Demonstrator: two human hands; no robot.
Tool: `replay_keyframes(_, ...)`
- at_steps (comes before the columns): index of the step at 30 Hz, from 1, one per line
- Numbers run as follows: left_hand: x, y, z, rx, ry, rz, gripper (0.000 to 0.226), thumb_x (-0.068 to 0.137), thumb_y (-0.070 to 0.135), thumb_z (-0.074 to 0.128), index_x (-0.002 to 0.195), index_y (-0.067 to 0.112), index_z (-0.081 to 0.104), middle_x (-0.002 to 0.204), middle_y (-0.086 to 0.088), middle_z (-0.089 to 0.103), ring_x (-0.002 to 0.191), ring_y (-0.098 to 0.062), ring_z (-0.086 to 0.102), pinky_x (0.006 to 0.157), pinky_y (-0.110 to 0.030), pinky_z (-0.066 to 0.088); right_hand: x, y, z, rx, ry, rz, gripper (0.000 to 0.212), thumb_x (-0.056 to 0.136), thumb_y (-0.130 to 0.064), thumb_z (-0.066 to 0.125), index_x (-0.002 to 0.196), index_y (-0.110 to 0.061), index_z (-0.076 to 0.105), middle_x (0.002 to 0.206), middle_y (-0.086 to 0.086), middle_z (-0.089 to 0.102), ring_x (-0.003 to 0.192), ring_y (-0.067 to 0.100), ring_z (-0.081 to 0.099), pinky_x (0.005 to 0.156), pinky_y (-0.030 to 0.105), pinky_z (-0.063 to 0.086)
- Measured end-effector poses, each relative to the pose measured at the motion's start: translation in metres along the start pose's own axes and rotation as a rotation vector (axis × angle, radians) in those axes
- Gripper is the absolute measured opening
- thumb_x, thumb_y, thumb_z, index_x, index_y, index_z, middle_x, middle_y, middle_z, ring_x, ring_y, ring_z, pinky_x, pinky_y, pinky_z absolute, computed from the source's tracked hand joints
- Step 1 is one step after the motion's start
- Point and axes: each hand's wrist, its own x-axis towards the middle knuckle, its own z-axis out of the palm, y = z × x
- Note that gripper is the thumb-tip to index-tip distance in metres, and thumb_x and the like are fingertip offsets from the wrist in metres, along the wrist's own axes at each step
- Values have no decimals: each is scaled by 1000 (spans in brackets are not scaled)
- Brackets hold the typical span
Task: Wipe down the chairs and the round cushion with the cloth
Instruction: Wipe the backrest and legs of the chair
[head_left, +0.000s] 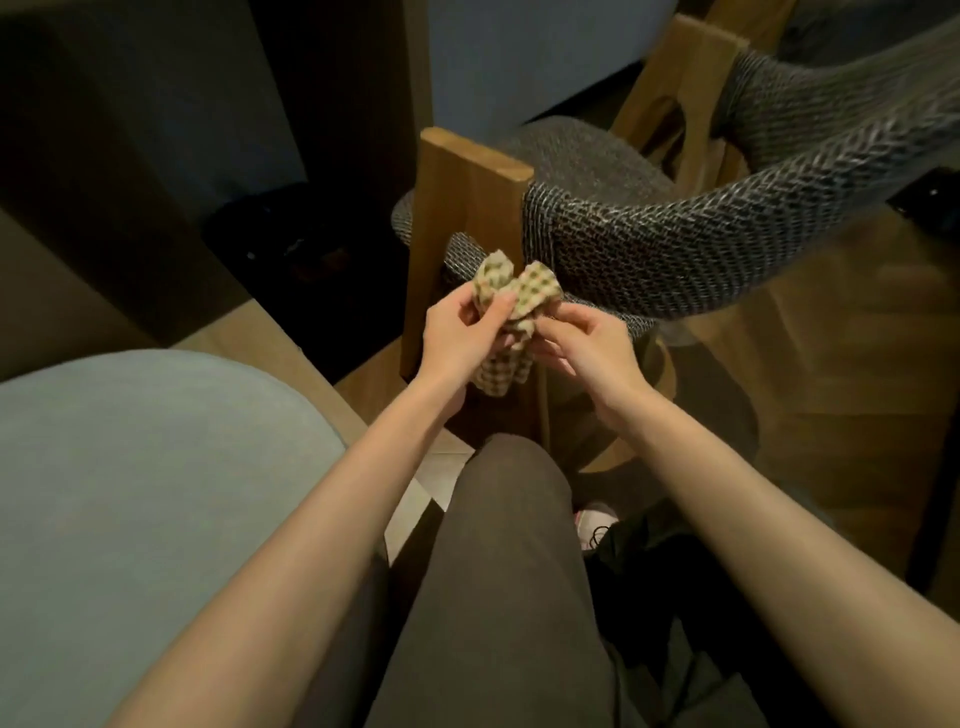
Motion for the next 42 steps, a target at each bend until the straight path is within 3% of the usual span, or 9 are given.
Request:
replay_keyframes(5,-33,49,-7,-4,-228,21,18,96,19,54,113,22,61,102,3,68,95,-7,66,70,-24,56,-44,-41,-18,-296,-28,-327,52,89,-17,64,133,-37,47,104,-19,66,98,1,64,80,19,53)
replay_keyframes(10,-67,92,1,-132,-376,-16,23,100,20,45,115,29,60,111,2,68,104,-12,65,76,-27,56,-75,-77,-28,-543,106,-534,24,84,-16,65,103,-28,72,89,-21,68,86,-10,61,74,9,46)
replay_keyframes(18,-76,119,-6,202,-419,218,67,79,18,74,133,33,37,123,17,56,109,9,56,80,-7,46,-67,-116,-49,-654,196,-595,9,83,-21,63,91,-18,66,96,-1,57,94,11,53,82,26,44)
replay_keyframes(21,-55,121,-2,265,-368,175,51,87,18,67,129,30,41,115,13,58,100,7,61,70,-12,51,-43,-125,-53,-686,104,-606,8,86,-21,61,88,-13,60,92,-2,56,88,4,51,74,18,36)
replay_keyframes(24,-21,126,5,327,-260,203,26,90,20,62,116,23,55,104,15,62,93,9,60,71,-8,47,-12,-136,-55,-617,-42,-577,7,92,-17,55,88,-13,50,70,-9,53,59,-4,50,54,11,35)
replay_keyframes(29,46,141,30,242,-200,90,25,94,19,57,117,26,53,111,14,62,100,9,60,78,-9,48,56,-153,-54,-605,-170,-496,17,98,-21,49,87,-14,39,60,-9,44,50,-1,47,48,13,35)
replay_keyframes(32,72,153,40,283,-137,15,31,92,23,59,120,11,53,115,-1,62,103,-3,61,86,-21,51,81,-169,-56,-581,-181,-368,18,98,-25,49,91,-9,43,64,-7,47,54,-2,48,49,16,35)
replay_keyframes(34,79,167,40,316,-94,-14,28,90,23,62,109,6,51,101,0,62,87,5,61,74,-14,49,90,-184,-55,-559,-186,-273,17,97,-25,51,91,-10,45,69,-8,49,57,-5,49,51,15,36)
replay_keyframes(42,86,261,41,368,-65,-127,43,85,20,70,119,21,45,105,19,56,89,17,57,69,-5,47,103,-281,-63,-515,-250,13,14,95,-29,55,101,-17,53,90,-5,61,81,6,59,61,16,44)
